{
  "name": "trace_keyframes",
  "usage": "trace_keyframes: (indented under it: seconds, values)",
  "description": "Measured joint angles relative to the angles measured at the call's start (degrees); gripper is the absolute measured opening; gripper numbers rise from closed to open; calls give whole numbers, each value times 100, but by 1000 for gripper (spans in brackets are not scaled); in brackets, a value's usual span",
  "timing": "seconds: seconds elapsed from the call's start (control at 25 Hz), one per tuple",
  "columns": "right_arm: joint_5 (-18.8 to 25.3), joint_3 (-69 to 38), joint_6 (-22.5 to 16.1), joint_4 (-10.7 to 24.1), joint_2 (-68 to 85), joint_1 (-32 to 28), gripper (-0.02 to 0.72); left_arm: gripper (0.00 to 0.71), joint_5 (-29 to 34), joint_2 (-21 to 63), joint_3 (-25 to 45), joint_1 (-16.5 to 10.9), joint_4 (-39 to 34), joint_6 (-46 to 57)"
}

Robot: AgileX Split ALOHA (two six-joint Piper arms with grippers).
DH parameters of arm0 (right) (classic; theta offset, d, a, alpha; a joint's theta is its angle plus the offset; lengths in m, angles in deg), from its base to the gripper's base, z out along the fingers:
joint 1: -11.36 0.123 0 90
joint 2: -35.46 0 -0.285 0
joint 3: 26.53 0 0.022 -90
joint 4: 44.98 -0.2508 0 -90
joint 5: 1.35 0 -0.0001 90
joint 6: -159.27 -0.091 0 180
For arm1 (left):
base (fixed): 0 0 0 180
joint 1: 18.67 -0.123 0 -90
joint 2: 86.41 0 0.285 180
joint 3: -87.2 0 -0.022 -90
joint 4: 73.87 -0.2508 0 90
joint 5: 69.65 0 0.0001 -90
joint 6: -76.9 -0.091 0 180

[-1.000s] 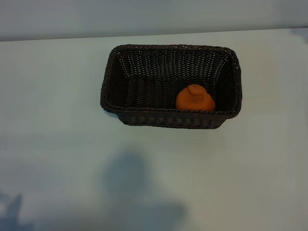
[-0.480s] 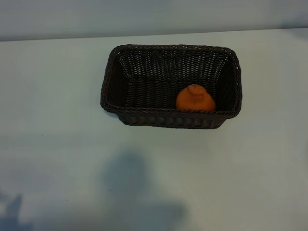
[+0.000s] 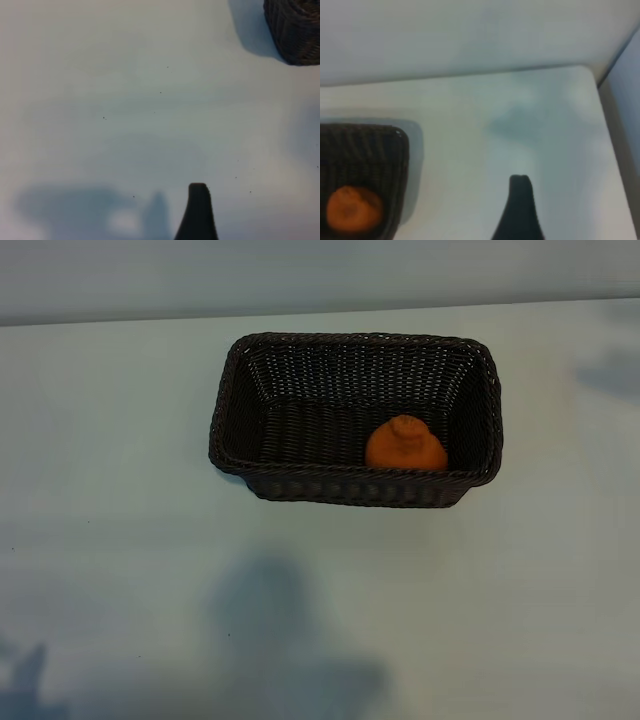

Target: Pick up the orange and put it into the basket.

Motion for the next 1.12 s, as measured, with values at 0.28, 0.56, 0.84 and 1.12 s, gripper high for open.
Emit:
trace_keyframes:
  seconds: [0.28, 0.56, 0.84, 1.12]
  values:
    - [-219, -1104, 231, -55, 1824, 785, 548, 592, 0, 0, 0, 0, 0, 0]
    - [-207, -2662, 117, 650, 3328, 1359, 548, 592, 0, 0, 0, 0, 0, 0]
    - [-495, -4329, -464, 1453, 4595, 1582, 531, 592, 0, 0, 0, 0, 0, 0]
    - [-443, -5352, -842, 1506, 5667, 1866, 511, 592, 0, 0, 0, 0, 0, 0]
